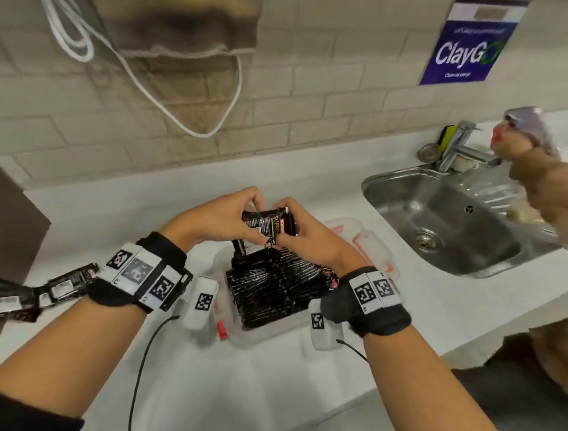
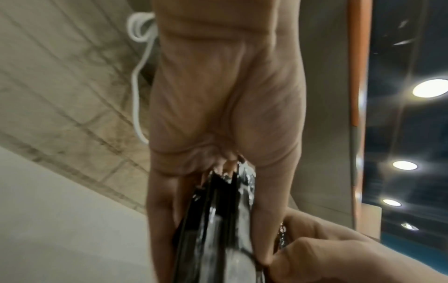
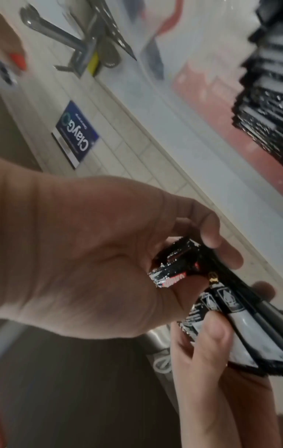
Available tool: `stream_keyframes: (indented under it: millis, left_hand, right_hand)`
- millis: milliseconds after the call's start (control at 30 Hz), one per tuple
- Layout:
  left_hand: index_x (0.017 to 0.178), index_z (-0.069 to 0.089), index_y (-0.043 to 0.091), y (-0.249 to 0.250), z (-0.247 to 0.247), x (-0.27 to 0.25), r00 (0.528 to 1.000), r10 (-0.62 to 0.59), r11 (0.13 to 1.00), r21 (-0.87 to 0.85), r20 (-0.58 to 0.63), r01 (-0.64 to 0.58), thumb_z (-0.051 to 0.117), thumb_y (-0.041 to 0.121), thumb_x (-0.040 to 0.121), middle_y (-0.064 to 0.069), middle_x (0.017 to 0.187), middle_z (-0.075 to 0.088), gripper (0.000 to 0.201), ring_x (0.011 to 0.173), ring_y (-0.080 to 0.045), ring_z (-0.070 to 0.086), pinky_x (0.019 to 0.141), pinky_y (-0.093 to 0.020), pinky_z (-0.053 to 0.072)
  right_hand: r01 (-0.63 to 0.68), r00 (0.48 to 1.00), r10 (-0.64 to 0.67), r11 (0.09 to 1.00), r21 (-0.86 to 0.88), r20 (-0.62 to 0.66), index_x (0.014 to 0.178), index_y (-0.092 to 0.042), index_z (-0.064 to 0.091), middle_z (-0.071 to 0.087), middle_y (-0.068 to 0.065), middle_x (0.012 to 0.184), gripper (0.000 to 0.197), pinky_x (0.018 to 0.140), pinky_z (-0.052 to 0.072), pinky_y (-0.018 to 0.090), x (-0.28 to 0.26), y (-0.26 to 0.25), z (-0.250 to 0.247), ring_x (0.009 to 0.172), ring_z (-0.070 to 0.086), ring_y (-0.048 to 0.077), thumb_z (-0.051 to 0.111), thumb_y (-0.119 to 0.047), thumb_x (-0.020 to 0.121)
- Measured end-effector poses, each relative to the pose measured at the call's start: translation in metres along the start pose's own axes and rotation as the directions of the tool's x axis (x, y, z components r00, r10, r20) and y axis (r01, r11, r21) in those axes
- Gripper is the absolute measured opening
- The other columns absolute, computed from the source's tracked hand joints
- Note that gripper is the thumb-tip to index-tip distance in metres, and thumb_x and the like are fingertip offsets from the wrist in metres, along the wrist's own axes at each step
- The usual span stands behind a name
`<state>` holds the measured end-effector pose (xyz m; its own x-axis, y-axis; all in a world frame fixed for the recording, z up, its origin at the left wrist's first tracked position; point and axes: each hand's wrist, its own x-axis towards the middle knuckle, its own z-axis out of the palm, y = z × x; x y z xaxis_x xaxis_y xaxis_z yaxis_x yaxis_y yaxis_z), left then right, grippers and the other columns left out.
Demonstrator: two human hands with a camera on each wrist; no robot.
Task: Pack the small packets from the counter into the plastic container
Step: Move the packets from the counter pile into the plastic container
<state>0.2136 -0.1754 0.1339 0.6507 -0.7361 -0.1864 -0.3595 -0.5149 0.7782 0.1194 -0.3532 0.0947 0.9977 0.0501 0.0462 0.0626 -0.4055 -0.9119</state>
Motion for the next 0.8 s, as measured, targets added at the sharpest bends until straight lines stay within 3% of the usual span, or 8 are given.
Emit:
stream_keyframes:
  millis: [67, 200, 333, 400, 500, 633, 733, 800]
  left_hand:
    - [0.106, 0.048, 0.025, 0.013, 0.014, 0.009, 0.998, -0.039, 0.992, 0.122, 0.057, 0.032, 0.082, 0.016, 0.078, -0.007, 0.096, 0.071, 0.044, 0.077, -0.020, 0.065, 0.077, -0.045, 0.055]
    - [0.115, 0.053, 0.018, 0.027, 0.044, 0.016, 0.993, -0.054, 0.991, 0.131, 0.109, 0.040, 0.076, 0.014, 0.080, -0.003, 0.093, 0.068, 0.042, 0.077, -0.017, 0.063, 0.072, -0.037, 0.053]
    - [0.099, 0.065, 0.014, 0.028, 0.059, 0.017, 0.984, -0.085, 0.991, 0.111, 0.155, 0.069, 0.071, 0.012, 0.081, -0.006, 0.085, 0.069, 0.019, 0.074, -0.018, 0.063, 0.068, -0.035, 0.051]
    - [0.097, 0.066, 0.014, 0.027, 0.063, 0.017, 0.985, -0.090, 0.990, 0.124, 0.149, 0.072, 0.071, 0.013, 0.081, -0.006, 0.087, 0.072, 0.016, 0.075, -0.020, 0.066, 0.071, -0.036, 0.054]
    - [0.096, 0.067, 0.015, 0.026, 0.066, 0.016, 0.991, -0.072, 0.994, 0.095, 0.117, 0.060, 0.071, 0.014, 0.079, -0.007, 0.092, 0.073, 0.017, 0.085, -0.026, 0.069, 0.080, -0.042, 0.055]
    - [0.095, 0.069, 0.021, 0.027, 0.079, 0.015, 0.992, -0.051, 0.999, 0.003, 0.119, 0.051, 0.073, 0.012, 0.078, -0.006, 0.092, 0.073, 0.019, 0.079, -0.016, 0.066, 0.079, -0.040, 0.054]
    - [0.098, 0.069, 0.031, 0.027, 0.093, 0.015, 0.989, -0.038, 0.998, -0.040, 0.143, 0.044, 0.075, 0.008, 0.079, 0.000, 0.089, 0.072, 0.030, 0.076, -0.009, 0.065, 0.077, -0.034, 0.054]
    - [0.104, 0.069, 0.022, 0.025, 0.101, 0.016, 0.986, -0.053, 0.997, -0.041, 0.155, 0.060, 0.075, 0.009, 0.079, -0.003, 0.091, 0.073, 0.029, 0.078, -0.011, 0.066, 0.082, -0.039, 0.056]
  right_hand:
    - [0.016, 1.000, -0.016, 1.000, 0.015, 0.004, 0.122, -0.013, 0.042, 0.056, 0.004, 0.095, 0.042, 0.071, 0.046, 0.039, -0.010, 0.007, -0.008, 0.080, 0.054, 0.015, 0.055, 0.007, 0.087]
    - [-0.010, 1.000, 0.010, 1.000, 0.027, 0.011, 0.129, -0.015, 0.037, 0.057, 0.011, 0.105, 0.049, 0.072, 0.051, 0.040, -0.026, 0.019, -0.026, 0.083, 0.058, 0.012, 0.054, 0.007, 0.089]
    - [-0.132, 0.990, 0.129, 0.989, 0.066, 0.059, 0.133, -0.020, 0.032, 0.057, 0.009, 0.108, 0.063, 0.067, 0.053, 0.020, -0.039, 0.029, -0.040, 0.077, 0.060, -0.005, 0.065, 0.005, 0.086]
    - [-0.192, 0.980, 0.191, 0.981, 0.002, 0.049, 0.132, -0.025, 0.032, 0.053, 0.003, 0.109, 0.069, 0.064, 0.049, 0.013, -0.046, 0.036, -0.047, 0.076, 0.058, -0.007, 0.072, 0.000, 0.082]
    - [-0.305, 0.946, 0.317, 0.941, -0.150, 0.064, 0.126, -0.030, 0.033, 0.048, 0.005, 0.110, 0.071, 0.069, 0.052, 0.020, -0.053, 0.045, -0.060, 0.082, 0.055, 0.010, 0.077, -0.007, 0.077]
    - [-0.446, 0.818, 0.547, 0.798, -0.405, 0.177, 0.125, -0.026, 0.034, 0.064, 0.006, 0.104, 0.075, 0.086, 0.053, 0.040, -0.053, 0.056, -0.073, 0.083, 0.062, 0.019, 0.085, -0.025, 0.071]
    - [-0.461, 0.776, 0.579, 0.791, -0.403, 0.250, 0.126, -0.019, 0.040, 0.070, 0.008, 0.098, 0.075, 0.080, 0.055, 0.036, -0.050, 0.059, -0.070, 0.082, 0.066, 0.018, 0.089, -0.024, 0.069]
    - [-0.466, 0.773, 0.573, 0.804, -0.369, 0.271, 0.127, -0.018, 0.045, 0.070, 0.008, 0.103, 0.073, 0.076, 0.056, 0.032, -0.047, 0.060, -0.068, 0.084, 0.068, 0.019, 0.089, -0.020, 0.069]
